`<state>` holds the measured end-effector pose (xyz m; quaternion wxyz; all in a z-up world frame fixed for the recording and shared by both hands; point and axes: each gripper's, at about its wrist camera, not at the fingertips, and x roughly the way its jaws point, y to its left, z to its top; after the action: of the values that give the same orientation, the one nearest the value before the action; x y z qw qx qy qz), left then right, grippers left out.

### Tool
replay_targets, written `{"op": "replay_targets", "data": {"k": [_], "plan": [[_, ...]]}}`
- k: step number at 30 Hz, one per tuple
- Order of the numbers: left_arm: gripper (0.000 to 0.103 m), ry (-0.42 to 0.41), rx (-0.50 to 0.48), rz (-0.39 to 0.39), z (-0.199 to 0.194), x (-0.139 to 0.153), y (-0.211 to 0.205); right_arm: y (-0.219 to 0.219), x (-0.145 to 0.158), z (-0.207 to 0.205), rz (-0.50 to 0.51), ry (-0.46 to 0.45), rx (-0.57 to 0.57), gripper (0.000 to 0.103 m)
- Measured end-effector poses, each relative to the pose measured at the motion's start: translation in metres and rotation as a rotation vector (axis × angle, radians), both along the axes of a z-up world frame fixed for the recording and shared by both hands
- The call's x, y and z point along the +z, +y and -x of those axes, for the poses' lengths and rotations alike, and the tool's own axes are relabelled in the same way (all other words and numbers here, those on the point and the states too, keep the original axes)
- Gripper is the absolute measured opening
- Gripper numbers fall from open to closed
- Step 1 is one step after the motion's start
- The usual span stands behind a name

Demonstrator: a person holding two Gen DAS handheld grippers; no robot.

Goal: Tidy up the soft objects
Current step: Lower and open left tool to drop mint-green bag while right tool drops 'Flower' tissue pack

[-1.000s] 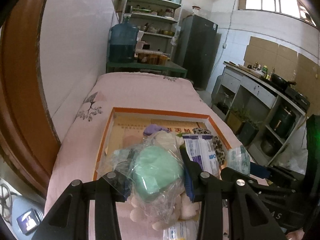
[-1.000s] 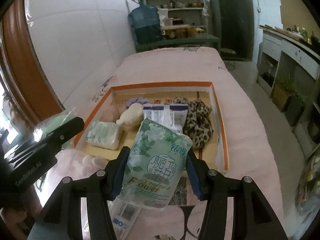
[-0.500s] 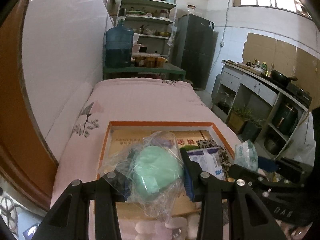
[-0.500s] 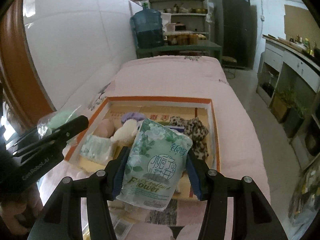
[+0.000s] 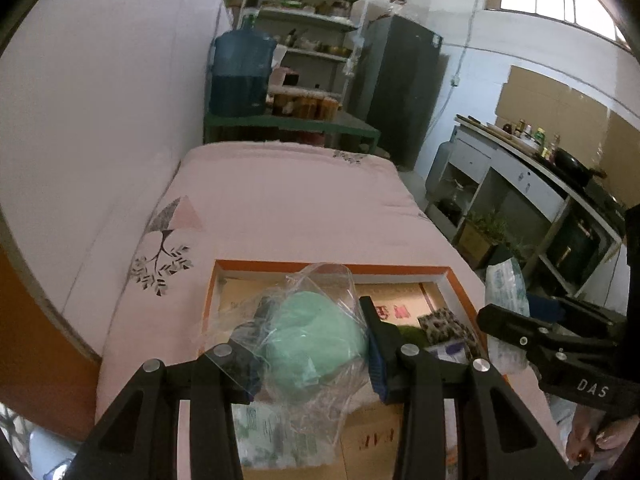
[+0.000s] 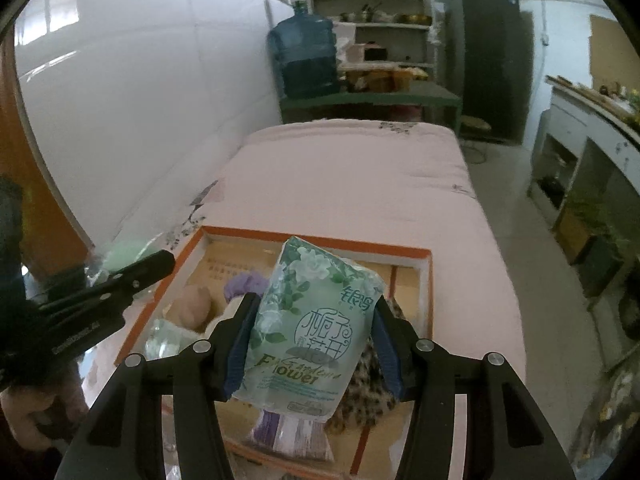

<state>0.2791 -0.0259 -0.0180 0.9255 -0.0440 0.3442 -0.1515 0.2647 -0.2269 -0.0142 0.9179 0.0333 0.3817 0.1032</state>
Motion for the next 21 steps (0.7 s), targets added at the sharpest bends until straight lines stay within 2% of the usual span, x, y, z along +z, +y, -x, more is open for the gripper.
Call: {"op": "replay_targets", "data": {"k": [7,12,21], "plan": [[0.041,0.102,0.024,0.053,-0.041,-0.009,0.008,0.002,-0.004,-0.048,-0.034,0.062,0.067,0.056],[0.041,0.164,0.026,0.044,-0.061,-0.019,0.007,0.001,-0.018,-0.078,-0.055,0.136,0.083,0.056],[0.041,0.263,0.043,0.022,-0.087,-0.046,0.010,0.012,-0.040,-0.109,-0.027,0.195,0.110,0.056]]}}
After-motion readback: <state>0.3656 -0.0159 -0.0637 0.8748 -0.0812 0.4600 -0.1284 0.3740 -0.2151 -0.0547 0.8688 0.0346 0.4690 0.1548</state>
